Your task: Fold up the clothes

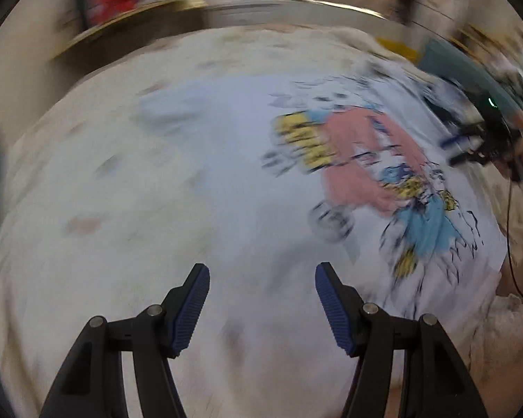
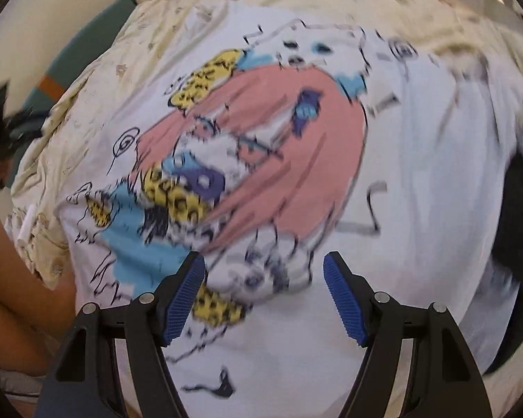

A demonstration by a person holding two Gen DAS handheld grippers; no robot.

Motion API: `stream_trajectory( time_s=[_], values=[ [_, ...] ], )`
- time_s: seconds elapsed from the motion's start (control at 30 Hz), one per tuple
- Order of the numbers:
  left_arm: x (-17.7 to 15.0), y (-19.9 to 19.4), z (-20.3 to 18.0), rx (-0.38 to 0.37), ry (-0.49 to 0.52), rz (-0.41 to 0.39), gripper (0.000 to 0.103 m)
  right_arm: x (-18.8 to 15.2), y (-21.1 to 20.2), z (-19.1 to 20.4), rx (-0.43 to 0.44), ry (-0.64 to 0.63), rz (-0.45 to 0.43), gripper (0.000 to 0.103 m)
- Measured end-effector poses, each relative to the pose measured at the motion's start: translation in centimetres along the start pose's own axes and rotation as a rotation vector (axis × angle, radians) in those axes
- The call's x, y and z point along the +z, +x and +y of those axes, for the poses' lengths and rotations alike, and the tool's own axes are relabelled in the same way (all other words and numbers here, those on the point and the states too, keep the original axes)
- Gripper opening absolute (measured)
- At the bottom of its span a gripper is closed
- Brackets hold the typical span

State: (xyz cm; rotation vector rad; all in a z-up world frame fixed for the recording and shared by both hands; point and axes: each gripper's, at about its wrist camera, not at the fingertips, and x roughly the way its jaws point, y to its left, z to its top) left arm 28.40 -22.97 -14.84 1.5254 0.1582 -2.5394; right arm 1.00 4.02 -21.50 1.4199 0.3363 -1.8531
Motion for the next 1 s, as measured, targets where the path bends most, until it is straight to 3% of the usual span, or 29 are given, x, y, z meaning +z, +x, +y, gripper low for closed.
stream_trajectory(
  time_s=[0.13,0.17,0.23,0.37,0.43,0.63,0.67,0.73,0.83,0.9,0.97,1.0],
  values=[
    [3.7,7.3,-5.9,-0.121,0.229,0.060,0.061,0.6,1.7,1.0,-0.036,-0.072,0.017,0.075],
    [3.9,8.6,-7.2,-0.116,0.281,0.082,0.061,0.4,2.1,1.2,-0.052,-0.091,0.032,0.075],
    [3.4,10.9,-8.7,-0.066,0.356,0.104,0.061,-0.2,3.0,1.5,-0.089,-0.124,0.064,0.074],
    [1.3,14.8,-7.0,0.070,0.349,0.210,0.064,-2.9,6.0,0.9,-0.226,-0.160,0.192,0.076],
    [0.6,14.8,-5.4,0.084,0.311,0.199,0.069,-4.5,6.0,0.0,-0.240,-0.150,0.223,0.082],
    [-1.1,12.8,-3.3,0.146,0.251,0.197,0.072,-9.2,4.0,-1.0,-0.297,-0.188,0.315,0.083],
    [-1.0,11.9,-3.4,0.112,0.222,0.182,0.070,-9.6,3.6,-0.8,-0.311,-0.198,0.337,0.082],
    [-0.5,9.6,-4.2,0.010,0.176,0.122,0.068,-9.4,1.7,0.2,-0.295,-0.207,0.290,0.081],
    [0.3,7.1,-7.8,-0.130,0.225,0.023,0.068,-7.4,-0.2,2.5,-0.142,-0.159,0.160,0.081],
    [-0.4,7.9,-10.1,-0.113,0.304,0.043,0.068,-6.8,0.4,3.9,-0.106,-0.159,0.133,0.081],
    [-1.2,8.8,-12.3,-0.093,0.383,0.066,0.068,-7.5,2.3,4.6,-0.135,-0.156,0.158,0.081],
    [-1.8,9.6,-12.6,-0.104,0.375,0.091,0.068,-7.9,3.2,4.9,-0.149,-0.154,0.171,0.081]
  ],
)
